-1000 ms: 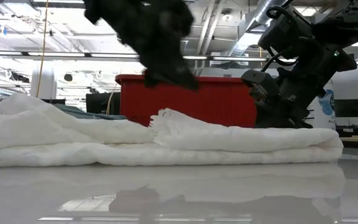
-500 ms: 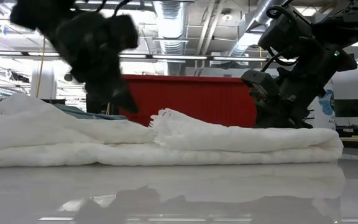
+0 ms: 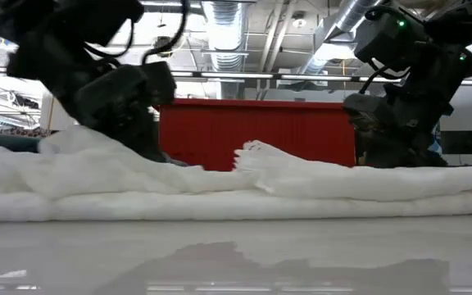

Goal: Fold Laundry from Bin
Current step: Fold the white shirt in the red bin

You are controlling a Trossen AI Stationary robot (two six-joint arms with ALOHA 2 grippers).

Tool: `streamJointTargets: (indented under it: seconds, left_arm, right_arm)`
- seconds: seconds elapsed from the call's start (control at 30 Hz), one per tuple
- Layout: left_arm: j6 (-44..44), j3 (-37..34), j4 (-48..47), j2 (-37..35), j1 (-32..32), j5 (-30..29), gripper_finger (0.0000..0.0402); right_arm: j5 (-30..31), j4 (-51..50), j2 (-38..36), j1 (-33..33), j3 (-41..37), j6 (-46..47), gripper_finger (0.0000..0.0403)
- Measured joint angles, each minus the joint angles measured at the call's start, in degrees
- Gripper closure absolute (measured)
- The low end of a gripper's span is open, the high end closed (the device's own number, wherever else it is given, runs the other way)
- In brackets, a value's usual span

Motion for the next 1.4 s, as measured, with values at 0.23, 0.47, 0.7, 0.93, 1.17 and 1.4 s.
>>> streamJointTargets:
  seconds: [0.23,0.47,0.7,0.93,1.17,1.4]
  left_arm:
    - [5.21,7.04,4.77,8.38,3.82,5.23,0.0402]
    - [11.79,16.52,4.44,15.41,6.18,9.0,0.0402]
    - [16.04,24.2,4.3,20.95,9.14,14.25,0.0401]
    - [16.71,28.8,4.85,23.25,11.07,15.31,0.0401]
    - [18.6,30.46,5.67,23.25,12.8,15.1,0.0401]
    - [16.21,30.54,-0.37,17.66,15.49,25.58,0.0401]
  right_arm:
    - [-0.26,-8.01,-7.09,0.0,-0.22,1.64,0.0343]
    - [-0.24,-16.99,-15.23,0.0,-0.2,5.74,0.0343]
    - [0.22,-25.44,-21.91,0.0,3.84,7.82,0.0343]
    - [0.42,-36.17,-22.66,0.0,13.71,6.53,0.0343]
    - [0.6,-35.6,-20.5,0.02,20.8,5.38,0.0343]
    - [2.02,-35.58,-16.54,0.35,24.46,2.98,0.0343]
